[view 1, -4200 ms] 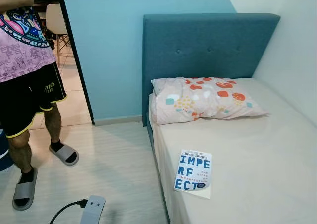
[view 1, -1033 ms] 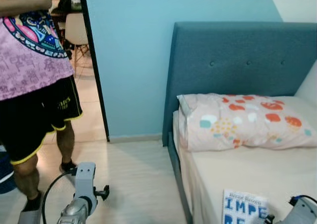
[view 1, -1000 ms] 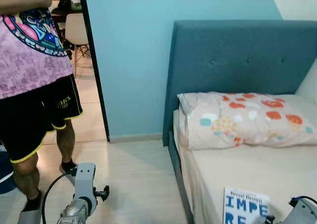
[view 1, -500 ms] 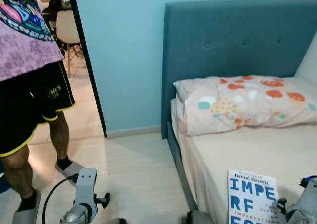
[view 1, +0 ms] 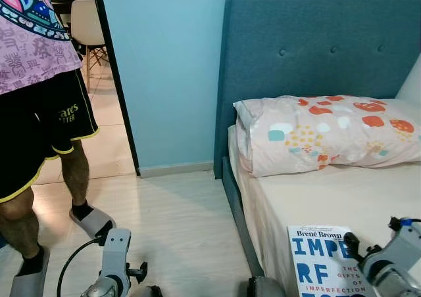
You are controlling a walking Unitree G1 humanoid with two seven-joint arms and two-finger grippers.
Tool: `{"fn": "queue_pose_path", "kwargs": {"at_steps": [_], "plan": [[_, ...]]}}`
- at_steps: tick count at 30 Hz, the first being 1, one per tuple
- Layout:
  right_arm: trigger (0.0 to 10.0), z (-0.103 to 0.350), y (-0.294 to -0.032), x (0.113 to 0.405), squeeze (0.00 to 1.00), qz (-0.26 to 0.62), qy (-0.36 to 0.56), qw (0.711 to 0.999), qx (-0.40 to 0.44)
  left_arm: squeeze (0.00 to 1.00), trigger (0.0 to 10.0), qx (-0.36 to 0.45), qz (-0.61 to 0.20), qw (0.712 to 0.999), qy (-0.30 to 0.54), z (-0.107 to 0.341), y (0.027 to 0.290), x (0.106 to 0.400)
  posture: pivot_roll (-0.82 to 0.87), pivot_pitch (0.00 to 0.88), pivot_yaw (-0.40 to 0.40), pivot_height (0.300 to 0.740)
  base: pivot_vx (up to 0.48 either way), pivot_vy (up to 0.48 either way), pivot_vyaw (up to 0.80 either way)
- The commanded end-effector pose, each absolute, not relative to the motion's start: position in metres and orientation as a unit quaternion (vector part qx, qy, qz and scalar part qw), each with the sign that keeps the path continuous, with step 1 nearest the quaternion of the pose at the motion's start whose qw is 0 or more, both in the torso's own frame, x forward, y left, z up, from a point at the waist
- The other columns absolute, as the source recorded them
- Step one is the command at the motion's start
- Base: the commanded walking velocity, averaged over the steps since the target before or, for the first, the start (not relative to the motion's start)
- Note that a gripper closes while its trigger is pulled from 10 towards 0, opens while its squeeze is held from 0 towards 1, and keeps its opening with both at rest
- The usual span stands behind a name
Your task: Clean up the room
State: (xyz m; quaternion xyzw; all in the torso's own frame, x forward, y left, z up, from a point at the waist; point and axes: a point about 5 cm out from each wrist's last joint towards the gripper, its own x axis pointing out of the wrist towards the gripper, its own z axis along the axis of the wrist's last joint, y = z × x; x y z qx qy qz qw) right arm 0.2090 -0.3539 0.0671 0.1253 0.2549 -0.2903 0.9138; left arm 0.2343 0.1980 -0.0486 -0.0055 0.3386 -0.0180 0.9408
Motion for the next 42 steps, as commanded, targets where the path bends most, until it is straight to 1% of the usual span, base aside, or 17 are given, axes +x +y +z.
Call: {"fn": "queue_pose_path", "kwargs": {"at_steps": [1,7,12,14,15,16,17,20,24,25,26,31,33,34,37,39,42], "plan": [[10.0,0.072,-0.36,0.206,0.0,-0.304,0.257,0.911,0.106,0.0,10.0,0.0,-0.027,0.938,0.346,-0.051,0.195,0.232,-0.11,0.003,-0.027,0.561,0.0,0.0,0.0],[10.0,0.09,-0.357,0.199,0.0,-0.293,0.279,0.905,0.129,0.0,10.0,0.0,-0.031,0.937,0.347,-0.051,0.194,0.232,-0.12,0.001,-0.034,0.561,0.0,0.0,0.0],[10.0,0.105,-0.366,0.174,0.0,-0.315,0.292,0.89,0.157,0.0,10.0,0.001,-0.034,0.935,0.354,-0.054,0.194,0.228,-0.12,0.0,-0.043,0.561,0.0,0.0,0.0],[10.0,0.105,-0.366,0.171,0.0,-0.311,0.296,0.889,0.16,0.0,10.0,0.001,-0.034,0.935,0.354,-0.054,0.194,0.228,-0.12,0.0,-0.043,0.561,0.0,0.0,0.0],[10.0,0.1,-0.356,0.144,0.0,-0.295,0.333,0.878,0.175,0.0,10.0,0.0,-0.033,0.934,0.355,-0.055,0.195,0.226,-0.14,0.004,-0.047,0.561,0.0,0.0,0.0],[10.0,0.1,-0.35,0.133,0.0,-0.279,0.347,0.876,0.183,0.0,10.0,0.0,-0.034,0.934,0.356,-0.055,0.196,0.226,-0.15,0.008,-0.037,0.561,0.0,0.0,0.0],[10.0,0.1,-0.35,0.133,0.0,-0.279,0.347,0.876,0.183,0.0,10.0,0.0,-0.034,0.934,0.356,-0.055,0.196,0.226,-0.15,0.008,-0.037,0.561,0.0,0.0,0.0],[10.0,0.1,-0.334,0.113,0.0,-0.222,0.374,0.878,0.198,0.0,10.0,0.002,-0.038,0.932,0.361,-0.056,0.196,0.224,-0.16,0.011,-0.031,0.561,0.0,0.0,0.0],[10.0,0.097,-0.31,0.091,0.0,-0.166,0.41,0.865,0.234,0.0,10.0,0.007,-0.047,0.93,0.364,-0.057,0.195,0.222,-0.18,0.024,-0.03,0.561,0.0,0.0,0.0],[10.0,0.097,-0.31,0.091,0.0,-0.166,0.41,0.865,0.234,0.0,10.0,0.007,-0.047,0.93,0.364,-0.057,0.195,0.222,-0.18,0.024,-0.03,0.561,0.0,0.0,0.0],[10.0,0.096,-0.3,0.085,0.0,-0.153,0.417,0.86,0.252,0.0,10.0,0.008,-0.05,0.93,0.364,-0.057,0.195,0.223,-0.2,0.032,-0.021,0.561,0.0,0.0,0.0],[10.0,0.094,-0.281,0.079,0.0,-0.129,0.41,0.853,0.295,0.0,10.0,0.014,-0.058,0.929,0.365,-0.057,0.194,0.223,-0.2,0.035,-0.018,0.561,0.0,0.0,0.0],[10.0,0.086,-0.267,0.079,0.0,-0.119,0.417,0.842,0.321,0.0,10.0,0.016,-0.06,0.928,0.366,-0.057,0.194,0.222,-0.2,0.033,-0.017,0.561,0.0,0.0,0.0],[10.0,0.073,-0.257,0.081,0.0,-0.121,0.434,0.827,0.336,0.0,10.0,0.016,-0.059,0.929,0.365,-0.057,0.193,0.223,-0.19,0.032,-0.02,0.561,0.0,0.0,0.0],[10.0,0.072,-0.254,0.081,0.0,-0.121,0.438,0.824,0.338,0.0,10.0,0.015,-0.059,0.929,0.365,-0.057,0.193,0.223,-0.19,0.032,-0.02,0.561,0.0,0.0,0.0],[10.0,0.059,-0.251,0.085,0.0,-0.141,0.451,0.811,0.344,0.0,10.0,0.014,-0.057,0.929,0.364,-0.057,0.193,0.223,-0.18,0.027,-0.024,0.561,0.0,0.0,0.0],[10.0,0.056,-0.25,0.086,0.0,-0.147,0.456,0.808,0.344,0.0,10.0,0.013,-0.057,0.93,0.364,-0.057,0.193,0.223,-0.18,0.027,-0.024,0.561,0.0,0.0,0.0]]}}
